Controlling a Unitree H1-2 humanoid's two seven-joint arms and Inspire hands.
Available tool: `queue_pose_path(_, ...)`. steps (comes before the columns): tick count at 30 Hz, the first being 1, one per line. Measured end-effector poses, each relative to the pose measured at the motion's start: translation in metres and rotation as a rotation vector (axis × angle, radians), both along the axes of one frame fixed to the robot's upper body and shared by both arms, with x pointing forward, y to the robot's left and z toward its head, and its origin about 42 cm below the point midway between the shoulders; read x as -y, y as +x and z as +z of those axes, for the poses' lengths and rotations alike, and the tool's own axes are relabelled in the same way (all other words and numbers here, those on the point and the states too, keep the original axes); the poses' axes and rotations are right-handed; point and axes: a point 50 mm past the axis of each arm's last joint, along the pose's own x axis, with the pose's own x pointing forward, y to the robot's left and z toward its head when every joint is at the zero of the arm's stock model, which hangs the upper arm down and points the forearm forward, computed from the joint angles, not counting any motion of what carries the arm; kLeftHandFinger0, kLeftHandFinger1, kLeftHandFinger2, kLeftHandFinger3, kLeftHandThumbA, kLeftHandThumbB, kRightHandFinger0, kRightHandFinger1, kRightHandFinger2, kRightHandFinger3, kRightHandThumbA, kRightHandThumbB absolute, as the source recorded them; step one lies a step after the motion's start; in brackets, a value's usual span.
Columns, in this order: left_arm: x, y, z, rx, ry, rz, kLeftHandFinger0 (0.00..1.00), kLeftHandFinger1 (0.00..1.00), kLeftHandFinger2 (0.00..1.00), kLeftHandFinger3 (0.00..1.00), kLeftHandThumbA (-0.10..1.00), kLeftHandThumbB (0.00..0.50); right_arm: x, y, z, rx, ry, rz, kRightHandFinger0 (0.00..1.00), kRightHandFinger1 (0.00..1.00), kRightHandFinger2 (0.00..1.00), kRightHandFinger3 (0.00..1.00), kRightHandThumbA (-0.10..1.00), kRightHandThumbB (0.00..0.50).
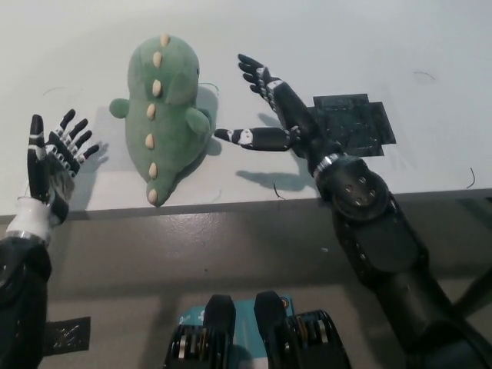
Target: Use both hands to pick up a dinasour on the right side and move it to the left side
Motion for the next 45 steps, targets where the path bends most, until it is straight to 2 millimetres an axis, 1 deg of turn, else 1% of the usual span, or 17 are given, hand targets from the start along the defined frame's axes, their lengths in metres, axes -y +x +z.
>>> queue_pose_path(4,0.006,-0.016,-0.007,0.005,-0.006,0.019,1.00,1.00,1.00,1.00,1.00,0.275,0.019,-0.015,-0.009,-0.008,0.050,-0.023,1.00,1.00,1.00,1.00,1.00,0.138)
queue_pose_path(7,0.015,-0.024,-0.009,0.017,-0.016,0.018,1.00,1.00,1.00,1.00,1.00,0.271,0.038,-0.024,-0.013,-0.008,0.074,-0.044,1.00,1.00,1.00,1.00,1.00,0.113)
queue_pose_path(10,0.023,-0.034,-0.012,0.027,-0.028,0.012,1.00,1.00,1.00,1.00,1.00,0.299,0.062,-0.034,-0.019,-0.010,0.081,-0.069,1.00,1.00,1.00,1.00,1.00,0.070)
queue_pose_path(14,0.026,-0.048,-0.015,0.037,-0.030,0.012,1.00,1.00,1.00,1.00,1.00,0.286,0.090,-0.048,-0.027,-0.020,0.083,-0.102,1.00,1.00,1.00,1.00,1.00,0.055)
queue_pose_path(16,0.027,-0.056,-0.018,0.037,-0.027,0.014,1.00,1.00,1.00,1.00,1.00,0.334,0.104,-0.057,-0.032,-0.025,0.091,-0.114,1.00,1.00,1.00,1.00,1.00,0.077)
queue_pose_path(18,0.029,-0.065,-0.022,0.035,-0.023,0.014,1.00,1.00,1.00,1.00,1.00,0.339,0.119,-0.068,-0.037,-0.040,0.099,-0.126,1.00,1.00,1.00,1.00,1.00,0.076)
queue_pose_path(19,0.030,-0.068,-0.024,0.032,-0.022,0.014,1.00,1.00,1.00,1.00,1.00,0.372,0.127,-0.073,-0.039,-0.047,0.097,-0.130,1.00,1.00,1.00,1.00,1.00,0.079)
queue_pose_path(21,0.034,-0.074,-0.028,0.025,-0.023,0.010,1.00,1.00,1.00,1.00,1.00,0.394,0.140,-0.080,-0.040,-0.047,0.092,-0.138,1.00,1.00,1.00,1.00,1.00,0.089)
queue_pose_path(22,0.037,-0.077,-0.030,0.024,-0.025,0.008,1.00,1.00,1.00,1.00,1.00,0.373,0.149,-0.086,-0.041,-0.047,0.085,-0.145,1.00,1.00,1.00,1.00,1.00,0.074)
queue_pose_path(24,0.040,-0.081,-0.033,0.019,-0.034,0.005,1.00,1.00,1.00,1.00,1.00,0.369,0.164,-0.093,-0.042,-0.049,0.067,-0.153,1.00,1.00,1.00,1.00,1.00,0.059)
queue_pose_path(27,0.048,-0.085,-0.035,0.018,-0.046,-0.005,1.00,1.00,1.00,1.00,1.00,0.375,0.184,-0.105,-0.047,-0.060,0.041,-0.166,1.00,1.00,1.00,1.00,1.00,0.107)
queue_pose_path(29,0.053,-0.086,-0.035,0.021,-0.049,-0.011,1.00,1.00,1.00,1.00,1.00,0.359,0.193,-0.111,-0.051,-0.070,0.033,-0.171,1.00,1.00,1.00,1.00,1.00,0.138)
queue_pose_path(31,0.056,-0.088,-0.035,0.028,-0.054,-0.014,1.00,1.00,1.00,1.00,1.00,0.364,0.197,-0.119,-0.054,-0.072,0.028,-0.173,1.00,1.00,1.00,1.00,1.00,0.147)
queue_pose_path(33,0.058,-0.090,-0.037,0.028,-0.059,-0.014,1.00,1.00,1.00,1.00,1.00,0.369,0.198,-0.124,-0.056,-0.068,0.026,-0.172,1.00,1.00,1.00,1.00,1.00,0.130)
queue_pose_path(36,0.060,-0.096,-0.044,0.017,-0.063,-0.011,1.00,1.00,1.00,1.00,1.00,0.391,0.200,-0.137,-0.059,-0.050,0.024,-0.173,1.00,1.00,1.00,1.00,1.00,0.148)
queue_pose_path(43,0.065,-0.111,-0.055,0.001,-0.072,-0.006,1.00,1.00,1.00,1.00,1.00,0.349,0.218,-0.168,-0.061,-0.030,0.025,-0.203,1.00,1.00,1.00,1.00,1.00,0.144)
queue_pose_path(45,0.066,-0.115,-0.055,0.008,-0.075,-0.006,1.00,1.00,1.00,1.00,1.00,0.351,0.229,-0.177,-0.062,-0.037,0.023,-0.217,1.00,1.00,1.00,1.00,1.00,0.179)
